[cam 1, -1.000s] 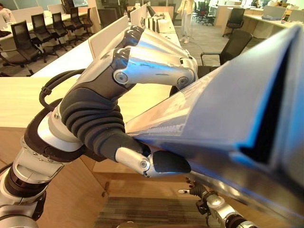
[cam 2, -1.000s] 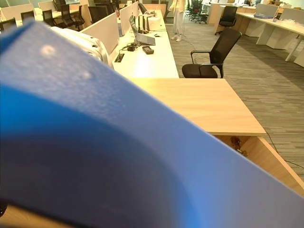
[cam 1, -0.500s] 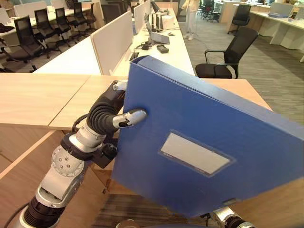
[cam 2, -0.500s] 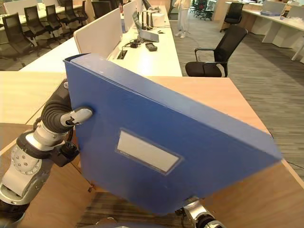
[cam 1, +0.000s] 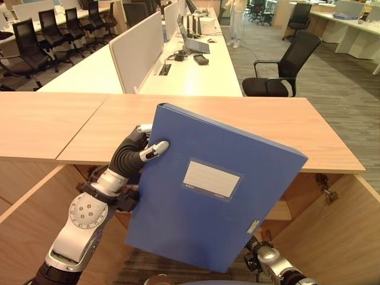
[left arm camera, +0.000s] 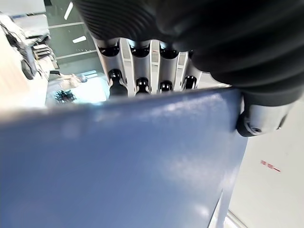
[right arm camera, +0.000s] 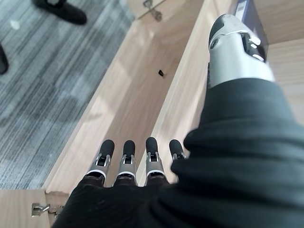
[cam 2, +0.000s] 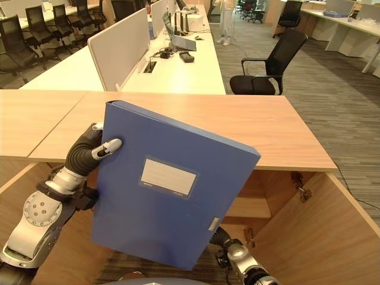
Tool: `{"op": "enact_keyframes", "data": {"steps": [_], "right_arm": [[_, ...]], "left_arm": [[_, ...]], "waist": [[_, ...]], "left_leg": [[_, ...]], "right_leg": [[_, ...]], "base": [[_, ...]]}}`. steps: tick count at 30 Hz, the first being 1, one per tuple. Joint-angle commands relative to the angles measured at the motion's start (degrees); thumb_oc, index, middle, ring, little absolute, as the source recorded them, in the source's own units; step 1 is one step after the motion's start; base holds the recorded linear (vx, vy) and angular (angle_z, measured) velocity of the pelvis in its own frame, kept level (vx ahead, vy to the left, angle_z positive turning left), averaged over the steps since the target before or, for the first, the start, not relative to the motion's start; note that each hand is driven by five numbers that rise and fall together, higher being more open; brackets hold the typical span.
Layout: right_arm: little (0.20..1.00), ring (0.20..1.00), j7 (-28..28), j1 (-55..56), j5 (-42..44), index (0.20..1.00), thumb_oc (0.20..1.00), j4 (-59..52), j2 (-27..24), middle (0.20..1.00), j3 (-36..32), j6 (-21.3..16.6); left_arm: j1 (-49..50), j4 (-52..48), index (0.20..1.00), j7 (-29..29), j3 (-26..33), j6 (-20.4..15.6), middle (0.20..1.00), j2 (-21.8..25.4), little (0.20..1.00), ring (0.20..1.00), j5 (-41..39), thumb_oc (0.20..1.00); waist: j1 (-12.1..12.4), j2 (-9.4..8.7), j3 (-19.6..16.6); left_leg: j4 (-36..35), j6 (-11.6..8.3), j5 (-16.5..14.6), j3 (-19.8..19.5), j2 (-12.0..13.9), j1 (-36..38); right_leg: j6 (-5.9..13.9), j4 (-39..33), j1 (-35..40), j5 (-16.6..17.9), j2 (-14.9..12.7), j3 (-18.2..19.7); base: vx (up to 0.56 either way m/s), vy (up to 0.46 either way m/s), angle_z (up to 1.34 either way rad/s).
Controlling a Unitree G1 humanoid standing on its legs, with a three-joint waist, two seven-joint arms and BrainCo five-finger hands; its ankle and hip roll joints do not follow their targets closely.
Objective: Put the empty folder in the office cabinet
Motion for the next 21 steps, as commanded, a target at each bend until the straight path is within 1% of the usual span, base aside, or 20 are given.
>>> {"op": "enact_keyframes", "data": {"steps": [1,4,6,8,10,12,15,18,19,20,21], "right_arm": [[1.000,1.000,-1.52,-2.22,-1.84,1.000,1.000,-3.86,-1.62,1.000,-3.63,-1.32],[1.000,1.000,-2.68,-1.21,-2.80,1.000,1.000,-5.66,-3.98,1.000,-6.42,-1.25],[1.000,1.000,-2.90,-0.81,-3.03,1.000,1.000,-6.29,-4.57,1.000,-7.07,-1.27],[1.000,1.000,-3.68,0.41,-3.52,1.000,1.000,-8.57,-6.30,1.000,-9.46,-1.46],[1.000,1.000,-3.78,0.90,-3.88,1.000,1.000,-9.81,-6.84,1.000,-9.91,-1.37],[1.000,1.000,-3.97,2.87,-4.56,1.000,1.000,-14.35,-9.19,1.000,-12.55,-1.29],[1.000,1.000,-4.54,4.18,-3.96,1.000,1.000,-18.06,-11.13,1.000,-15.92,-1.90],[1.000,1.000,-3.82,5.35,-3.13,1.000,1.000,-20.99,-12.16,1.000,-17.76,-2.00],[1.000,1.000,-1.88,6.58,-0.42,1.000,1.000,-24.79,-13.18,1.000,-19.95,-2.63],[1.000,1.000,-1.73,6.72,-0.27,1.000,1.000,-24.97,-13.29,1.000,-20.04,-2.57],[1.000,1.000,-0.18,6.87,1.80,1.000,1.000,-26.39,-13.22,1.000,-20.36,-2.82]], "left_arm": [[2.42,-1.23,0.200,2.17,4.53,-2.45,0.200,0.91,0.200,0.200,1.76,0.200],[5.88,-1.11,0.200,2.23,7.16,-2.18,0.200,0.23,0.200,0.200,4.00,0.200],[6.90,-1.15,0.200,2.28,8.12,-2.19,0.200,0.18,0.200,0.200,4.66,0.200],[8.97,-1.06,0.200,2.57,10.61,-2.19,0.200,-0.04,0.200,0.200,7.16,0.200],[9.73,-1.10,0.200,2.59,11.33,-2.34,0.200,-0.19,0.200,0.200,7.99,0.200],[11.73,0.03,0.200,2.93,13.49,-2.27,0.200,-0.88,0.200,0.200,10.69,0.200],[12.42,1.27,0.200,3.32,15.38,-2.58,0.200,-1.14,0.200,0.200,13.46,0.200],[12.51,2.41,0.200,3.70,16.42,-2.50,0.200,-1.54,0.200,0.200,15.33,0.200],[12.23,3.82,0.200,4.13,17.27,-2.84,0.200,-2.15,0.200,0.200,17.40,0.200],[12.17,3.91,0.200,4.18,17.19,-2.91,0.200,-2.17,0.200,0.200,17.48,0.200],[11.92,4.23,0.200,4.32,17.42,-3.02,0.200,-2.31,0.200,0.200,17.98,0.200]], "waist": [[0.70,-2.59,-1.20],[0.46,-2.67,-1.11],[0.43,-2.68,-1.10],[0.26,-2.88,-0.86],[0.18,-2.89,-0.87],[-0.16,-3.07,-0.80],[-0.60,-3.09,-0.75],[-0.87,-3.04,-0.79],[-1.33,-3.16,-0.79],[-1.30,-3.14,-0.79],[-1.39,-3.23,-0.78]], "left_leg": [[9.37,-0.74,-2.85,0.69,2.29,-3.84],[9.22,-0.68,-2.99,0.97,2.40,-4.00],[9.25,-0.68,-3.04,0.97,2.41,-4.09],[9.27,-0.64,-3.15,0.98,2.49,-4.27],[9.35,-0.65,-3.21,1.01,2.53,-4.37],[9.40,-0.67,-3.42,1.21,2.74,-4.50],[9.37,-0.72,-3.49,1.39,3.00,-4.59],[9.36,-0.80,-3.54,1.51,3.12,-4.51],[9.32,-0.88,-3.51,1.66,3.17,-4.46],[9.32,-0.88,-3.49,1.67,3.16,-4.46],[9.39,-0.96,-3.41,1.72,3.24,-4.52]], "right_leg": [[2.04,-10.40,4.58,8.32,0.63,8.74],[2.10,-10.36,4.32,8.43,0.57,8.85],[2.11,-10.39,4.25,8.43,0.57,8.83],[2.20,-10.39,4.02,8.50,0.54,8.81],[2.20,-10.38,3.99,8.47,0.55,8.79],[2.20,-10.39,3.87,8.46,0.57,8.98],[2.18,-10.42,3.77,8.50,0.49,8.98],[2.17,-10.39,3.70,8.48,0.44,8.97],[2.21,-10.39,3.71,8.55,0.40,9.00],[2.21,-10.40,3.71,8.55,0.40,9.00],[2.21,-10.43,3.73,8.60,0.40,8.97]], "base": [[0.00,0.000,0.00],[0.00,0.004,-0.03],[0.00,0.001,-0.03],[-0.01,-0.004,-0.04],[0.00,0.000,0.00],[0.00,-0.012,-0.04],[0.00,-0.002,-0.02],[0.00,-0.009,-0.09],[0.00,-0.016,-0.03],[0.00,0.000,0.00],[0.00,0.000,0.00]]}}
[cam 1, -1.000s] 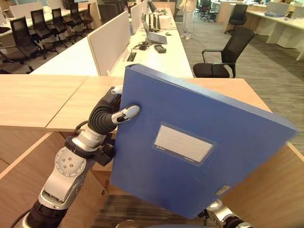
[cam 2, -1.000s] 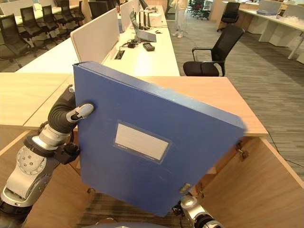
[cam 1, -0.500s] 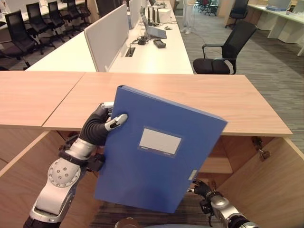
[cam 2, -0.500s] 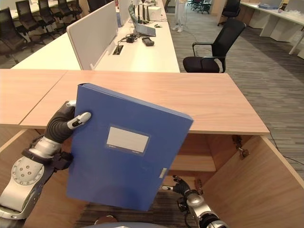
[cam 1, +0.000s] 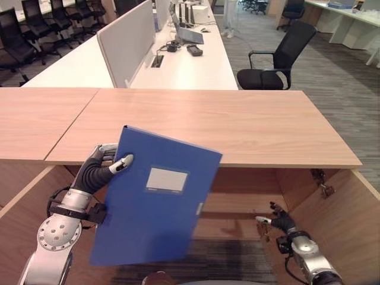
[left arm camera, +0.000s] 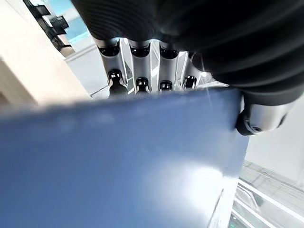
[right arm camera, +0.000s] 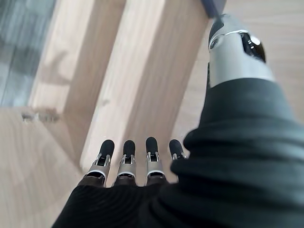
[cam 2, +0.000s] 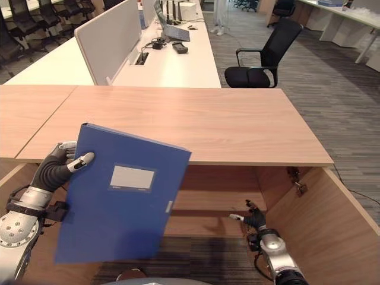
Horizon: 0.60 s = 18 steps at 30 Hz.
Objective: Put the empty folder in the office cabinet
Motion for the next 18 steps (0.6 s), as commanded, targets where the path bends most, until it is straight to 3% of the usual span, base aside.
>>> {"op": "enact_keyframes", "data": {"steps": [1,4,5,7,9,13,14,18], "right_arm": [[1.000,1.000,5.54,-2.03,7.74,1.000,1.000,-5.22,-1.08,1.000,-0.67,-2.86],[1.000,1.000,9.62,-1.05,13.67,1.000,1.000,-8.50,-0.55,1.000,-0.41,-2.66],[1.000,1.000,13.01,-0.23,20.03,1.000,1.000,-10.88,0.52,1.000,0.06,-2.16],[1.000,1.000,13.28,-0.09,20.47,1.000,1.000,-11.05,0.34,1.000,-0.04,-2.01],[1.000,1.000,17.33,1.58,30.38,1.000,1.000,-14.35,2.71,1.000,1.41,-0.80],[1.000,1.000,19.05,2.30,33.80,1.000,1.000,-16.03,3.81,1.000,4.22,0.34],[1.000,1.000,19.44,1.44,33.15,1.000,1.000,-14.53,4.96,1.000,9.01,1.10],[1.000,1.000,20.19,-0.20,31.76,1.000,1.000,-12.05,6.71,1.000,14.03,2.01]], "left_arm": [[-1.84,-1.87,0.200,2.91,2.22,-3.85,0.200,-0.08,0.200,0.200,2.72,0.200],[-2.56,-1.47,0.200,3.41,2.06,-4.16,0.200,-0.37,0.200,0.200,4.14,0.200],[-3.14,-1.37,0.200,3.56,1.50,-4.43,0.200,-0.88,0.200,0.200,4.70,0.200],[-3.20,-1.28,0.200,3.60,1.41,-4.47,0.200,-0.84,0.200,0.200,4.76,0.200],[-4.83,-0.30,0.200,4.35,-0.24,-4.59,0.200,-1.41,0.200,0.200,6.01,0.200],[-6.05,0.46,0.200,4.95,-1.73,-4.63,0.200,-1.76,0.200,0.200,6.13,0.200],[-7.54,0.64,0.200,5.32,-3.45,-4.46,0.200,-2.24,0.200,0.200,5.22,0.200],[-9.04,0.27,0.200,5.35,-4.99,-4.45,0.200,-2.63,0.200,0.200,4.21,0.200]], "waist": [[-0.44,-1.97,-1.73],[-0.50,-2.15,-1.67],[-0.55,-2.34,-1.67],[-0.49,-2.37,-1.70],[-0.55,-2.65,-1.62],[-0.33,-2.93,-1.61],[-0.03,-3.14,-1.43],[0.52,-3.38,-1.30]], "left_leg": [[9.40,-1.10,-3.28,0.41,3.25,-4.51],[9.44,-1.26,-3.16,0.60,3.28,-4.45],[9.62,-1.40,-3.00,0.73,3.37,-4.51],[9.64,-1.42,-2.99,0.74,3.37,-4.52],[9.87,-1.69,-2.79,1.00,3.58,-4.61],[9.84,-1.88,-2.59,1.17,3.59,-4.54],[10.01,-1.93,-2.55,1.29,3.71,-4.68],[10.32,-1.92,-2.56,1.36,3.91,-4.84]], "right_leg": [[2.20,-10.71,4.96,8.59,0.65,7.31],[2.20,-10.70,4.91,8.63,0.65,7.18],[2.16,-10.70,4.90,8.61,0.69,7.19],[2.14,-10.69,4.89,8.59,0.69,7.20],[2.08,-10.52,4.82,8.41,0.77,6.91],[2.05,-10.49,4.76,8.39,0.78,6.93],[2.01,-10.36,4.58,8.45,0.75,6.92],[1.92,-10.19,4.47,8.42,0.83,6.74]], "base": [[0.00,0.000,0.00],[0.00,-0.014,-0.04],[0.00,0.000,0.00],[0.00,0.000,0.00],[0.00,0.000,0.00],[0.00,0.000,0.00],[-0.02,-0.024,-0.04],[-0.01,-0.023,-0.04]]}}
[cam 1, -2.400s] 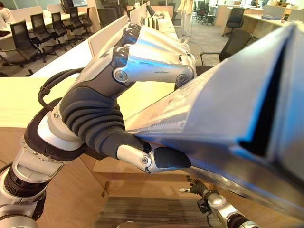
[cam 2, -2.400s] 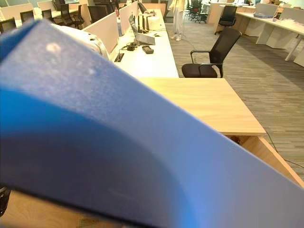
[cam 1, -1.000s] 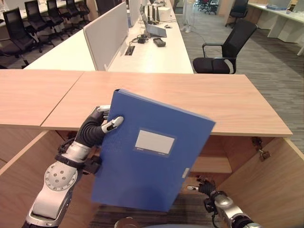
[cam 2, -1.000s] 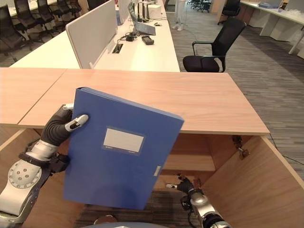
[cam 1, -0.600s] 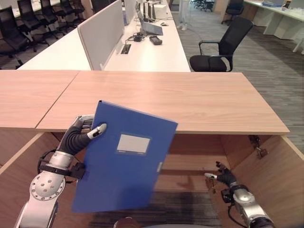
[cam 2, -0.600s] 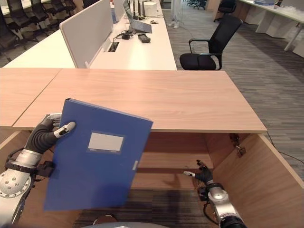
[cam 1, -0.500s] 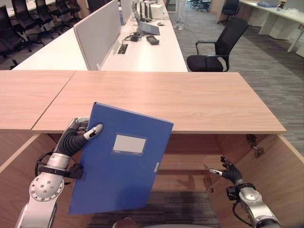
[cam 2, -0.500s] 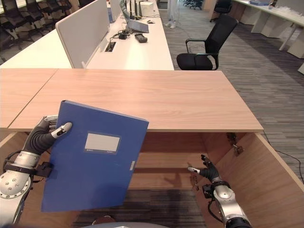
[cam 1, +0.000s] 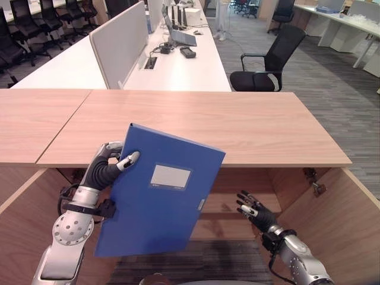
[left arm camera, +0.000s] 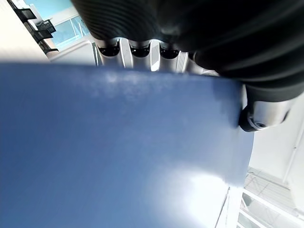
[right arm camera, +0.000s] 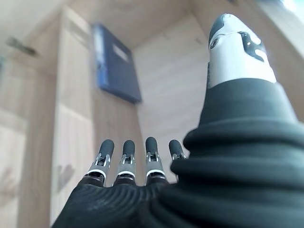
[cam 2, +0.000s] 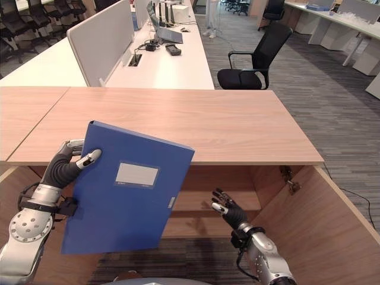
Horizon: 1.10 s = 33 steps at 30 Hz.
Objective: Put the empty folder in the office cabinet
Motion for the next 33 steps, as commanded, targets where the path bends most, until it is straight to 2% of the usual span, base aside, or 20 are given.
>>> {"op": "enact_keyframes", "data": {"steps": [1,7,11,15,19,23,27,28,29,33], "right_arm": [[1.000,1.000,1.64,-4.05,1.41,1.000,1.000,0.39,2.46,1.000,2.11,-0.71],[1.000,1.000,1.52,-11.28,1.83,1.000,1.000,3.24,6.93,1.000,11.57,-0.89],[1.000,1.000,1.14,-13.18,1.54,1.000,1.000,3.00,7.50,1.000,13.00,-1.34],[1.000,1.000,-1.39,-20.89,0.87,1.000,1.000,1.33,9.81,1.000,16.78,-3.44],[1.000,1.000,-2.80,-24.46,0.86,1.000,1.000,1.28,10.93,1.000,17.58,-4.42],[1.000,1.000,-4.05,-26.77,0.43,1.000,1.000,1.61,11.80,1.000,17.44,-5.29],[1.000,1.000,-6.00,-28.49,-0.90,1.000,1.000,4.00,13.43,1.000,17.74,-6.20],[0.843,0.843,-6.03,-28.78,-0.24,0.843,0.843,4.65,14.08,0.843,17.85,-6.20],[0.200,0.200,-5.93,-28.86,0.82,0.200,0.200,5.04,14.81,0.200,17.82,-6.13],[0.200,0.200,-5.23,-28.04,5.73,0.200,0.200,5.55,16.81,0.200,18.81,-5.66]], "left_arm": [[-3.66,-1.80,0.200,2.49,0.07,-2.79,0.200,0.50,0.200,0.200,-1.30,0.200],[-7.06,-2.08,0.200,2.23,-5.85,-3.37,0.200,-0.40,0.200,0.200,-4.43,0.200],[-7.89,-1.88,0.200,2.08,-7.30,-3.48,0.200,-0.49,0.200,0.200,-5.05,0.200],[-11.86,-0.35,0.200,1.93,-12.57,-3.39,0.200,-0.33,0.200,0.200,-6.21,0.200],[-13.56,0.29,0.200,0.94,-15.49,-3.17,0.200,-0.86,0.200,0.200,-8.66,0.200],[-13.69,0.63,0.200,-1.16,-17.89,-2.42,0.200,-1.56,0.200,0.200,-14.55,0.200],[-15.14,0.13,0.200,-4.53,-21.56,-0.98,0.200,-2.80,0.200,0.200,-24.25,0.200],[-15.32,-0.17,0.200,-5.04,-22.22,-0.69,0.200,-3.04,0.200,0.200,-26.11,0.200],[-15.52,-0.60,0.200,-5.73,-23.03,-0.36,0.200,-3.19,0.200,0.200,-28.05,0.200],[-16.23,-1.36,0.200,-7.30,-25.81,1.10,0.200,-3.40,0.200,0.200,-31.93,0.200]], "waist": [[1.23,-2.05,-1.01],[3.25,-2.47,-0.24],[3.63,-2.56,-0.12],[4.58,-2.48,-0.07],[4.92,-2.27,-0.17],[5.02,-2.01,-0.26],[4.72,-1.57,-0.34],[4.71,-1.50,-0.31],[4.70,-1.41,-0.26],[4.45,-1.22,-0.11]], "left_leg": [[9.24,-1.92,-2.54,1.03,3.58,-4.81],[9.14,-1.65,-2.63,0.70,3.54,-5.10],[9.10,-1.59,-2.63,0.60,3.58,-5.18],[9.37,-1.28,-2.87,0.55,3.56,-5.22],[9.40,-1.12,-3.00,0.58,3.47,-5.20],[9.66,-0.91,-3.14,0.66,3.39,-5.17],[9.68,-0.63,-3.25,0.85,3.34,-5.09],[9.74,-0.56,-3.30,0.88,3.32,-5.09],[9.72,-0.50,-3.37,0.86,3.34,-5.13],[9.60,-0.41,-3.48,0.94,3.28,-5.12]], "right_leg": [[2.01,-10.18,4.44,8.39,0.84,6.04],[1.88,-9.98,4.31,8.40,0.90,5.86],[1.80,-9.92,4.32,8.35,0.92,5.84],[1.67,-9.80,4.41,8.31,0.93,5.76],[1.63,-9.73,4.60,8.29,0.84,5.58],[1.60,-9.51,4.58,8.21,0.81,5.33],[1.62,-9.38,4.54,8.25,0.69,5.02],[1.61,-9.31,4.55,8.24,0.68,4.95],[1.59,-9.32,4.56,8.21,0.65,4.93],[1.57,-9.31,4.51,8.21,0.57,4.97]], "base": [[0.00,0.000,0.00],[-0.01,-0.008,-0.01],[0.00,-0.002,0.01],[0.00,0.001,0.02],[0.01,0.003,0.03],[0.00,0.000,0.00],[0.00,0.000,0.00],[0.00,0.000,0.00],[0.00,0.000,0.00],[0.00,0.000,0.00]]}}
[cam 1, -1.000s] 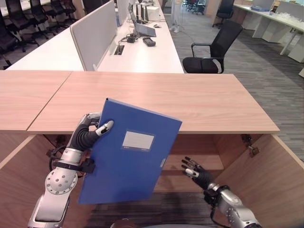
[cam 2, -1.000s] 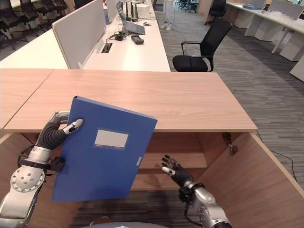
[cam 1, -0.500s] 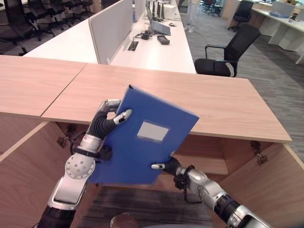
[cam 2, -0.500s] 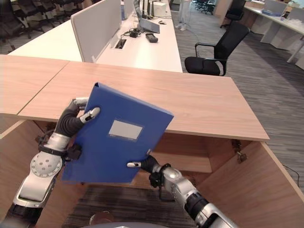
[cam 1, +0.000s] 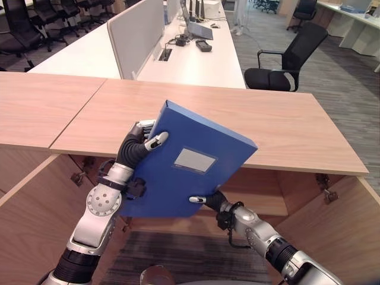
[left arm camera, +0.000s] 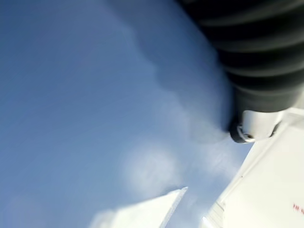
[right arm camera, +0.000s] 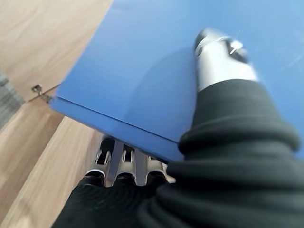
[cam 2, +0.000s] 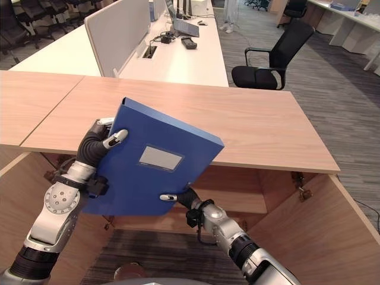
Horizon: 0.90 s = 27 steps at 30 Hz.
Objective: Put the empty folder in the office cabinet
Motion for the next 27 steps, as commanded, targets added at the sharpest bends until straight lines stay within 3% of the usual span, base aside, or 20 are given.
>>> {"op": "enact_keyframes", "data": {"steps": [1,8,10,11,16,17,21,24,27], "right_arm": [[0.200,0.200,2.08,-5.96,7.37,0.200,0.200,-2.51,10.49,0.200,-0.29,-4.47],[0.200,0.200,4.36,-1.10,21.18,0.200,0.200,-2.22,14.27,0.200,-0.28,-2.78],[0.200,0.200,5.44,1.14,25.00,0.200,0.200,-2.36,14.87,0.200,-0.49,-1.92],[0.200,0.200,5.98,2.20,26.80,0.200,0.200,-2.12,14.96,0.200,-0.83,-2.11],[0.200,0.200,4.97,7.17,33.32,0.200,0.200,-0.35,15.38,0.200,-7.14,-3.27],[0.200,0.200,4.13,7.97,34.85,0.200,0.200,0.55,15.30,0.200,-10.92,-4.88],[0.200,0.200,2.74,8.36,35.24,0.200,0.200,1.25,15.05,0.200,-15.80,-6.82],[0.200,0.200,1.67,13.03,35.05,0.200,0.200,4.50,13.81,0.200,-24.18,-8.40],[0.200,0.200,1.26,14.95,33.14,0.200,0.200,8.16,13.00,0.200,-26.18,-8.45]], "left_arm": [[-1.43,-5.26,0.200,-6.08,-11.42,-1.38,0.200,-2.33,0.200,0.200,-10.80,0.200],[-2.56,-3.30,0.200,-5.91,-14.01,0.19,0.200,-2.63,0.200,0.200,-11.23,0.200],[-2.73,-2.51,0.950,-6.18,-14.24,0.56,0.950,-2.31,0.950,0.950,-10.98,0.950],[-2.49,-2.01,1.000,-6.45,-14.38,0.70,1.000,-2.19,1.000,1.000,-11.21,1.000],[1.07,1.13,1.000,-6.67,-13.29,1.89,1.000,-0.82,1.000,1.000,-12.62,1.000],[2.85,2.17,1.000,-6.49,-12.20,2.06,1.000,0.31,1.000,1.000,-11.74,1.000],[5.58,2.30,1.000,-6.63,-10.25,2.23,1.000,1.67,1.000,1.000,-11.81,1.000],[12.42,2.04,1.000,-8.10,-6.45,2.46,1.000,4.07,1.000,1.000,-12.83,1.000],[15.20,1.87,1.000,-8.84,-5.31,2.85,1.000,4.42,1.000,1.000,-13.65,1.000]], "waist": [[0.05,-1.58,-1.93],[-0.81,-1.34,-1.50],[-1.05,-1.21,-1.48],[-1.25,-1.13,-1.46],[-2.81,-0.56,-1.86],[-3.26,-0.32,-2.02],[-3.87,0.02,-2.19],[-5.45,0.78,-2.60],[-6.08,0.98,-2.99]], "left_leg": [[8.32,-0.44,-3.48,0.51,2.58,-4.22],[8.62,-0.49,-3.47,0.58,2.70,-4.53],[8.54,-0.53,-3.47,0.64,2.70,-4.53],[8.55,-0.55,-3.45,0.71,2.70,-4.55],[8.42,-0.46,-3.76,1.13,2.71,-4.37],[8.18,-0.45,-3.77,1.21,2.66,-4.26],[7.92,-0.38,-3.87,1.41,2.57,-4.07],[7.51,-0.23,-3.96,1.75,2.37,-3.60],[7.18,-0.21,-3.87,1.95,2.26,-3.37]], "right_leg": [[1.89,-9.04,4.24,8.00,0.09,5.63],[1.76,-8.90,3.84,7.95,0.20,5.93],[1.78,-8.94,3.75,7.98,0.19,5.97],[1.77,-8.92,3.69,8.00,0.20,6.08],[1.84,-8.90,3.35,8.08,0.18,6.61],[1.96,-9.04,3.30,8.17,0.14,6.56],[2.14,-9.04,3.23,8.33,0.03,6.74],[2.56,-9.22,3.25,8.57,-0.18,6.96],[2.72,-9.38,3.28,8.64,-0.27,7.03]], "base": [[0.00,0.000,0.00],[0.00,0.000,0.00],[0.00,0.000,0.00],[0.00,0.000,0.00],[0.00,0.005,-0.02],[0.01,0.022,-0.11],[0.01,0.019,-0.11],[0.03,0.032,-0.11],[0.02,0.010,-0.15]]}}
